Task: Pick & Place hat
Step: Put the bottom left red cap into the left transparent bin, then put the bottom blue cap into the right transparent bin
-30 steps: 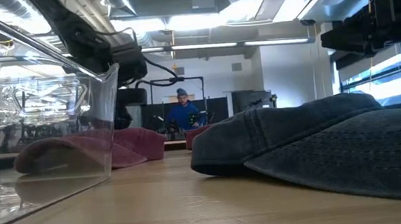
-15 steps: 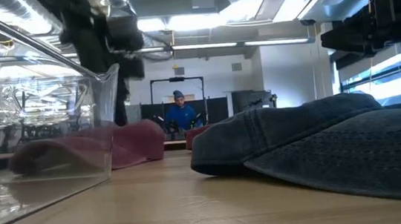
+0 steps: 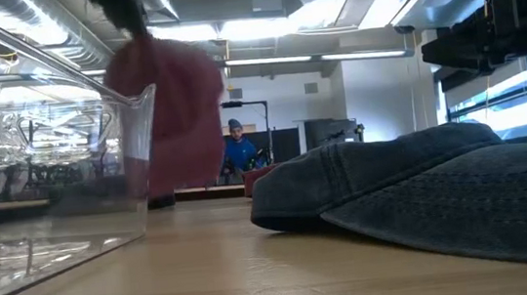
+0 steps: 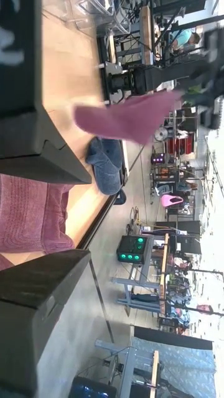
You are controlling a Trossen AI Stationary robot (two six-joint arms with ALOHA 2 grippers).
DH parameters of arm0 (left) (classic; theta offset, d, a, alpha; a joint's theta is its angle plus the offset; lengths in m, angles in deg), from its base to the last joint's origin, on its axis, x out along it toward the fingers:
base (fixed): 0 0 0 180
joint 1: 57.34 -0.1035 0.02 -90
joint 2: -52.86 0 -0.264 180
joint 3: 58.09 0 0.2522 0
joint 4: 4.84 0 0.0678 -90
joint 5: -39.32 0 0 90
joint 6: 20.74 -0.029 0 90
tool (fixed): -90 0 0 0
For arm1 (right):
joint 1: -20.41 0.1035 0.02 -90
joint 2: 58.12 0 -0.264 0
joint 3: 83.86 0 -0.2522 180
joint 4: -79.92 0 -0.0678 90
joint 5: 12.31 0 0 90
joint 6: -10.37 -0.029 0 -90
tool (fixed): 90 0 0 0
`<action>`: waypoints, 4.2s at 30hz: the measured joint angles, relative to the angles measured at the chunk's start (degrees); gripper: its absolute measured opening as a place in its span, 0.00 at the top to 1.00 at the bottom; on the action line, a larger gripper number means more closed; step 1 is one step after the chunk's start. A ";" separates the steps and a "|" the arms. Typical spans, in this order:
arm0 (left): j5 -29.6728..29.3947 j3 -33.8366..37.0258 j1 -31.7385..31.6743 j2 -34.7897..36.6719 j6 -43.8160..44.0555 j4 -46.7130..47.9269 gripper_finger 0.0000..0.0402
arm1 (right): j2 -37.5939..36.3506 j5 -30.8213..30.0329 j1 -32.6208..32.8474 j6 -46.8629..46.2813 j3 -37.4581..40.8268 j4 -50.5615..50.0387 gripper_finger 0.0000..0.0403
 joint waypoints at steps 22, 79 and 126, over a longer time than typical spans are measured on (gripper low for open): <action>1.02 -33.40 30.04 -0.39 49.94 26.50 0.90 | -0.01 0.02 0.00 -0.01 0.00 -0.01 0.55; 5.39 0.32 55.10 -2.77 72.06 27.50 0.72 | -0.01 0.02 -0.02 0.02 0.00 -0.01 0.55; -17.15 2.68 27.25 16.96 20.79 -24.66 0.51 | 12.22 20.18 0.00 -8.71 -5.03 10.84 0.55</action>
